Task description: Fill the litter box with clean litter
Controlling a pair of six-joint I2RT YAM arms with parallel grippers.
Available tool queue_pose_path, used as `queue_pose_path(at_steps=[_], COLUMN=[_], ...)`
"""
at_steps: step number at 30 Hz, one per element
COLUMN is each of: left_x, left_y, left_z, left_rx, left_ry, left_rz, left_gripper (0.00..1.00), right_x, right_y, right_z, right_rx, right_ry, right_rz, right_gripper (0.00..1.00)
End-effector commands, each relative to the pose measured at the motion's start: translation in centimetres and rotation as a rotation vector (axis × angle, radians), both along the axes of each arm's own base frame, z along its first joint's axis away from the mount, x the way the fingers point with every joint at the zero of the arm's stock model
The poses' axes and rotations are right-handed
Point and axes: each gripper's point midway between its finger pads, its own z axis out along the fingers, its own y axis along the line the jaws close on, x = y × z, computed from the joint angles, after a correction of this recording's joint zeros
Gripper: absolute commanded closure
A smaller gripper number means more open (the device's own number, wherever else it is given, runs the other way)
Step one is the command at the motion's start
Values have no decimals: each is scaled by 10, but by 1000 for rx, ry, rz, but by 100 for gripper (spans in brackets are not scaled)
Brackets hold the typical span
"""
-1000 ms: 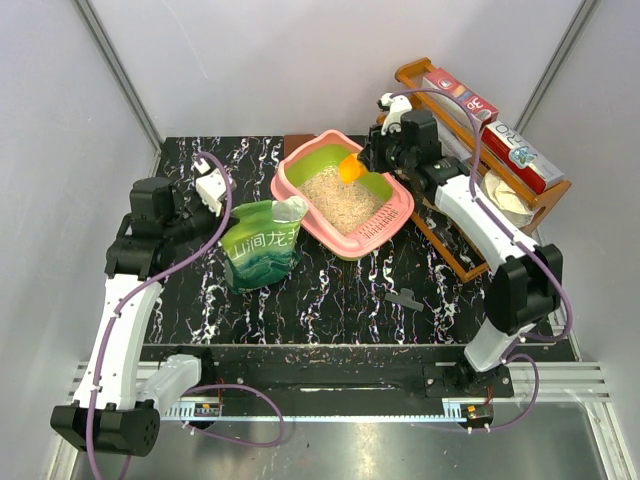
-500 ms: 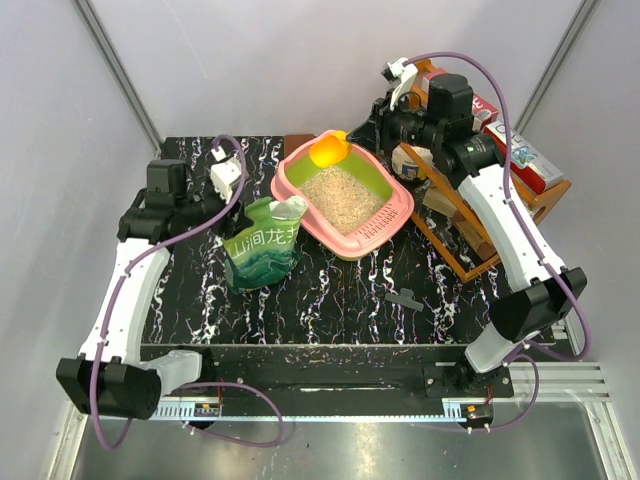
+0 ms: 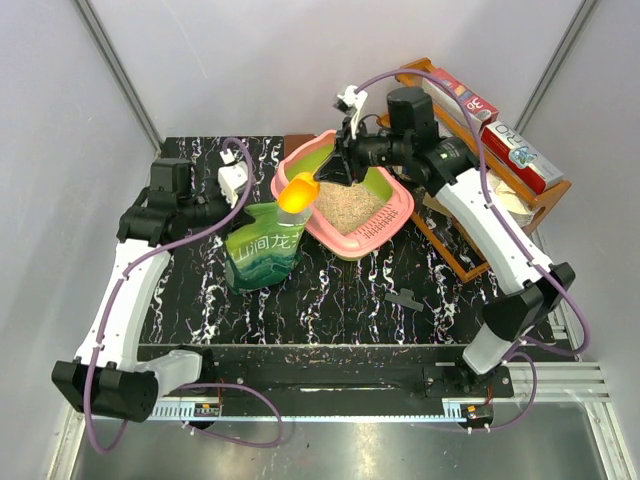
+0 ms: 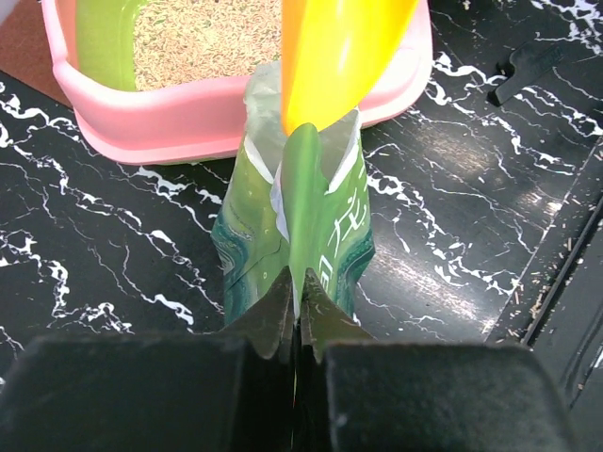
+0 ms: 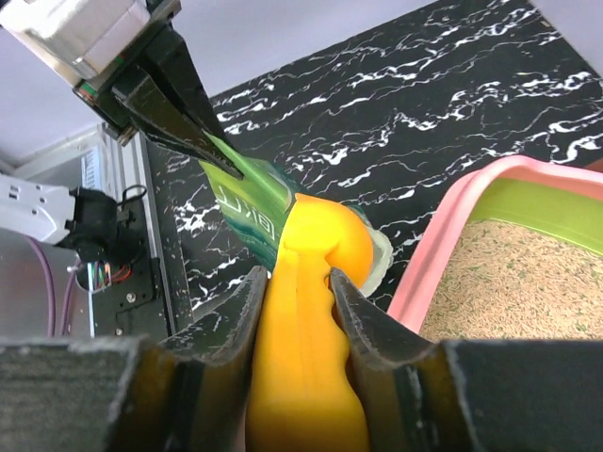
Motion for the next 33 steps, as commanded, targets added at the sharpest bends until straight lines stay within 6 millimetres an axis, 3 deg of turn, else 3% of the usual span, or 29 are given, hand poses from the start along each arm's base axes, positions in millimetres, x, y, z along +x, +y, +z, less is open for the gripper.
queue_pose_path(at_steps=[1,6,10,12,14,15,16,20,28,33], left_x=[-19,-22,-8,-3,0,1,3,7,20,19], left_y=[-14,-14,-12,-12,-11,-11,-11,-18,-17,-13], left_z=[37,38,29,35,46,49,50,47,57,51], left_rx=[-99,-88,-72,-81,-81,-80,-77,-84,-56,-21], left_ry=[-120,-173,-166,-176,-186,-188,-192,-191,-244,-243], left_rz=[-58,-59,-25,-13,2,3,6,-7,18,9], left_gripper=[100,100,100,100,100,100,100,100,100,100], right_x=[-6,1,6,20,39,45,52,70,79,68], right_y=[11,18,29,46,53,57,57,60,62,66], right_z=[-13,-55,-76,-79,-90,-77,-78,-101,-150,-185], right_rx=[-77,-173,-192,-206,-226,-193,-166,-193,-290,-334], right_ry=[-85,-79,-52,-57,45,69,168,221,233,287], right_rz=[53,112,146,82,-63,-116,-223,-386,-412,-375], right_gripper=[100,100,100,100,100,100,100,100,100,100])
